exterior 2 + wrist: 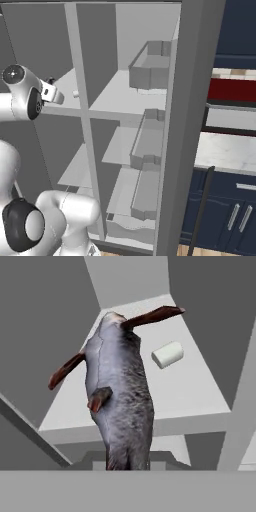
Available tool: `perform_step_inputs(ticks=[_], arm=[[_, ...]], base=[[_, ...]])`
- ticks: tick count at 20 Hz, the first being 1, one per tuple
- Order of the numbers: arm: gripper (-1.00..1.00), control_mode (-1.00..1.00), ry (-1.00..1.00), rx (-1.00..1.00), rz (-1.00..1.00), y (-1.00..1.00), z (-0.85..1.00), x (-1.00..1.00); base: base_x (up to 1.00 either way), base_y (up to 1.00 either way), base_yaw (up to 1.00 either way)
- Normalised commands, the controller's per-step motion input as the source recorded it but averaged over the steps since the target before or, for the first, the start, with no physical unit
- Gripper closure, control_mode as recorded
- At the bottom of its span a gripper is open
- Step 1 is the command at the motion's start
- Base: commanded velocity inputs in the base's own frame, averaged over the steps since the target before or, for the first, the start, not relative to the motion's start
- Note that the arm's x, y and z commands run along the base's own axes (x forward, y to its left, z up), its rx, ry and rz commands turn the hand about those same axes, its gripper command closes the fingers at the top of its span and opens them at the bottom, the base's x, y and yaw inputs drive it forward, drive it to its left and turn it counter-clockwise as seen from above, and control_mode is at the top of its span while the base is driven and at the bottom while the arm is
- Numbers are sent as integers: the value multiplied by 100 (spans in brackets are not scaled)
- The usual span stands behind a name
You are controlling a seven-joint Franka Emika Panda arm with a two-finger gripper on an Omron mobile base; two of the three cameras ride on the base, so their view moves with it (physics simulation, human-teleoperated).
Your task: There's a fish in the fridge that needs to be moved to the freezer for freezing. Pick up the fish from the fridge, place it on any shelf in the freezer, and close the fridge and freezer doors when done.
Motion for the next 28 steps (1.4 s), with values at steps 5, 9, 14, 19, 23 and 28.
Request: perform_step_inputs(ticks=[5, 9, 14, 19, 23, 28], arm=[[100, -100, 5, -1, 0, 25, -22, 53], [100, -100, 1, 0, 0, 9, 0, 14], [100, -100, 9, 0, 0, 0, -8, 32], [100, -100, 5, -1, 0, 1, -26, 37], [100, -100, 1, -2, 0, 1, -26, 35], [100, -100, 1, -3, 0, 8, -17, 39]], base=[[0, 0, 0], [0, 0, 0], [0, 0, 0], [0, 0, 0], [0, 0, 0], [0, 0, 0]])
